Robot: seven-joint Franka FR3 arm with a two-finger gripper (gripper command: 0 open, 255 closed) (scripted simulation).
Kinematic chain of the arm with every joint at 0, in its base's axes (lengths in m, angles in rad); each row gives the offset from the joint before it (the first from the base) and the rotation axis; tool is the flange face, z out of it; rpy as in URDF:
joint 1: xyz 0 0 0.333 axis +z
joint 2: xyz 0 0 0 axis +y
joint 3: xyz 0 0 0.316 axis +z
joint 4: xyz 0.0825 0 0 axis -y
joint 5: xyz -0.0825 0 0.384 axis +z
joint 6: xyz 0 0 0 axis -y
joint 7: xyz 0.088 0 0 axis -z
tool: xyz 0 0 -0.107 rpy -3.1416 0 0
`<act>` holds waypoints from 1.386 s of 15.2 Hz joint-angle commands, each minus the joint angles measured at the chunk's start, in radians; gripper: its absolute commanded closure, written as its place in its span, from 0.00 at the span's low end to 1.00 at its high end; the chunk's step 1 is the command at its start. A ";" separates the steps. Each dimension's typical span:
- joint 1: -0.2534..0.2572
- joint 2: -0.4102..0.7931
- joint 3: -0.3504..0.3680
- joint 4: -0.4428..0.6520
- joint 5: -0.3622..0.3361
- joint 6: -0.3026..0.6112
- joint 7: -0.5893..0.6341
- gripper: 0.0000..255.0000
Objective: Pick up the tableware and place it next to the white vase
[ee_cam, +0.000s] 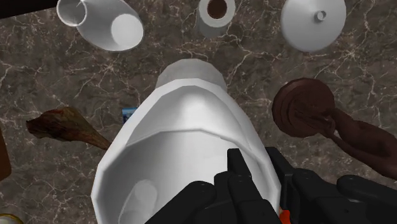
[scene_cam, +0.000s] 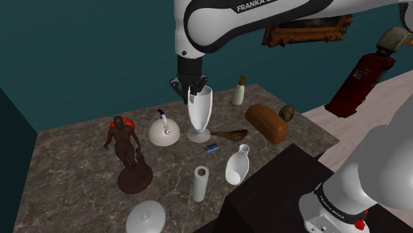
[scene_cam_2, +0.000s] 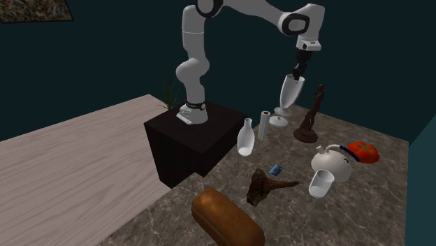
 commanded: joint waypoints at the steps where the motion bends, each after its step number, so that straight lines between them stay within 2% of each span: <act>1: 0.020 0.070 0.014 0.083 -0.024 -0.015 0.042 1.00; 4: 0.058 0.179 0.028 0.225 -0.062 -0.056 0.099 1.00; 5: 0.082 0.242 0.033 0.311 -0.083 -0.083 0.128 1.00; 21: 0.088 0.306 0.019 0.181 -0.111 0.107 0.147 1.00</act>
